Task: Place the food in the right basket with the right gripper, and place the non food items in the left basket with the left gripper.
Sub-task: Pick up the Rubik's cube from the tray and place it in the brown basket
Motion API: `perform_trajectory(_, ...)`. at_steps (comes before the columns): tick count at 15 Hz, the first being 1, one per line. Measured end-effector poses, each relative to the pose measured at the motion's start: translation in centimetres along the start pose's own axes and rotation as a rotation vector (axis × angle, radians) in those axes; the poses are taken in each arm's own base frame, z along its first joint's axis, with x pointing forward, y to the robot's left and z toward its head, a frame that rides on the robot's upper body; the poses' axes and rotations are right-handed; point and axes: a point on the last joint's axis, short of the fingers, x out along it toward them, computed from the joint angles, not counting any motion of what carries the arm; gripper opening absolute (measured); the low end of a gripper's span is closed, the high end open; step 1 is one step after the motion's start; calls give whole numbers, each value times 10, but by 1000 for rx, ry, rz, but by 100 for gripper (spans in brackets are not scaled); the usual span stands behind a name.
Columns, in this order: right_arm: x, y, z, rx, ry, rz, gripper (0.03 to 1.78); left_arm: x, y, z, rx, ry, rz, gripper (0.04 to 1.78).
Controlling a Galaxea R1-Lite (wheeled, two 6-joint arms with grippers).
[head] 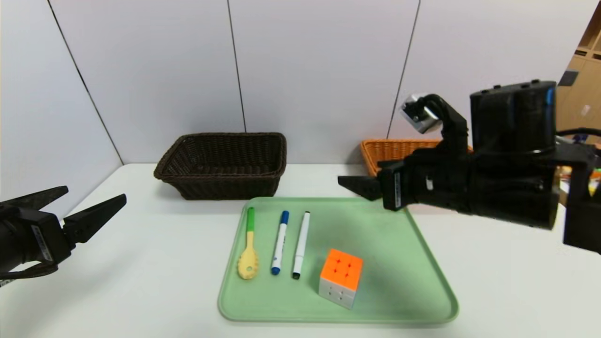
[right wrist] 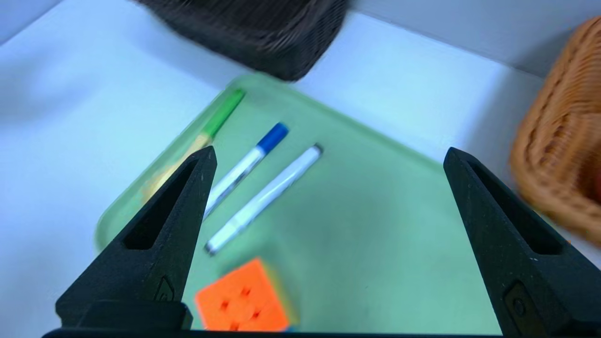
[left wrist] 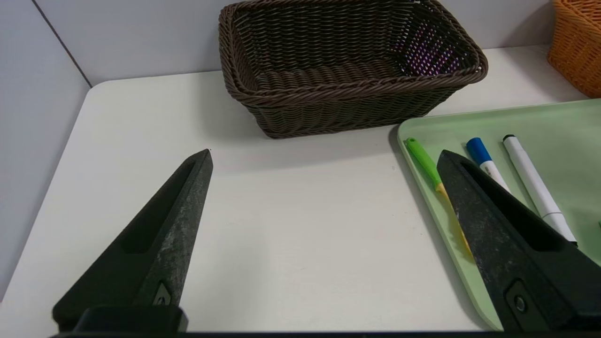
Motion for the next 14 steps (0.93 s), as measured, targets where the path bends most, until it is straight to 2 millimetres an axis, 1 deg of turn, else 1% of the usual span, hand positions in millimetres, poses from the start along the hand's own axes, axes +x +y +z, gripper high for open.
perform_trajectory(2, -25, 5, -29, -4, 25, 50, 168, 0, 0, -2, 0, 6, 0, 169)
perform_trajectory(4, -47, 7, -64, 4, 71, 115, 168, -1, 0, -5, 2, 14, -2, 169)
perform_trajectory(5, -56, 7, -81, 14, 84, 148, 169, -1, 0, -6, 2, 17, -2, 169)
perform_trajectory(7, -67, 7, -105, 25, 83, 203, 169, -2, -1, -7, 2, 20, -3, 169)
perform_trajectory(8, -68, 8, -112, 25, 71, 230, 169, -2, -1, -8, 2, 22, -2, 169)
perform_trajectory(10, -64, 9, -119, 16, 46, 257, 169, -3, -1, -9, 1, 24, -3, 169)
perform_trajectory(14, -36, 10, -132, -31, -10, 282, 169, -8, -1, -10, 4, 11, -1, 169)
